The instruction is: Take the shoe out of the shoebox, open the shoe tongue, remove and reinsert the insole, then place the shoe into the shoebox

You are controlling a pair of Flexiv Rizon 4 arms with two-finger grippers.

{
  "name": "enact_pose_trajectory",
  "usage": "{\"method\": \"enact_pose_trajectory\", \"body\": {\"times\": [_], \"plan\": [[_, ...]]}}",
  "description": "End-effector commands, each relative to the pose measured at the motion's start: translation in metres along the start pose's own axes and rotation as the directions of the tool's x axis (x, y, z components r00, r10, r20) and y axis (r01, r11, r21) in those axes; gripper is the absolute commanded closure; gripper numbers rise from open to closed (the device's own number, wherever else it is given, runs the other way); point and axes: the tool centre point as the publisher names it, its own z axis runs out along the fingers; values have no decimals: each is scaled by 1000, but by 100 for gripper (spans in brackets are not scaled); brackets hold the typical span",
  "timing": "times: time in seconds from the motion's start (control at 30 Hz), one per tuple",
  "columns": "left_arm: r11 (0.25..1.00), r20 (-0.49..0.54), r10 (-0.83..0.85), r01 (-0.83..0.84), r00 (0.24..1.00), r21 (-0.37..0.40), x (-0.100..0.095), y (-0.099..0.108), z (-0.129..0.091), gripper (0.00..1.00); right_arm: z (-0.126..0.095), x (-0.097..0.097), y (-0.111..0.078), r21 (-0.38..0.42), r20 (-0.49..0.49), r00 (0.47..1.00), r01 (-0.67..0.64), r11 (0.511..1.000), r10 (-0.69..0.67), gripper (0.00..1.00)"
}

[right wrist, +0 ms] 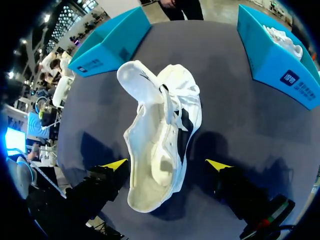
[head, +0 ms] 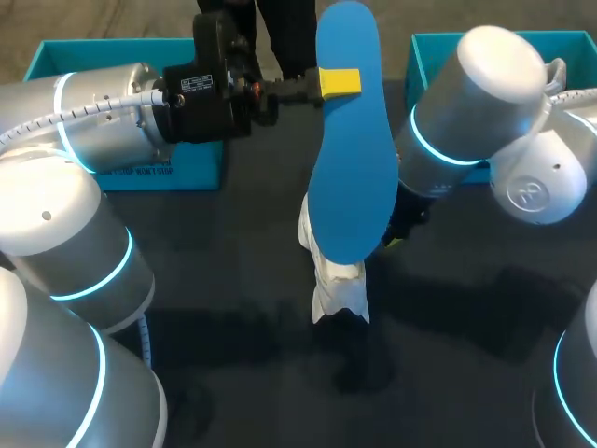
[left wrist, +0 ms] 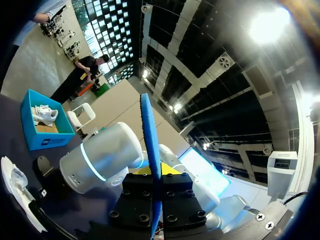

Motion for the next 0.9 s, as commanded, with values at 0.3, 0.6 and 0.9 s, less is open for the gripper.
{"method": "enact_pose_trajectory", "body": {"times": [0.3,0.6,0.9], "plan": [[1000,0,1,-1,1000,3,0,1,0,100,1,0,0,0,-1,1000,0,1000,0,0],[1000,0,1,-1,1000,3,0,1,0,100,-19,7,9,-34,-113,993,19,999,-23,0],[1000,0,1,-1,1000,3,0,1,0,100,-56,15,15,-57,-246,967,49,997,-62,0]]}}
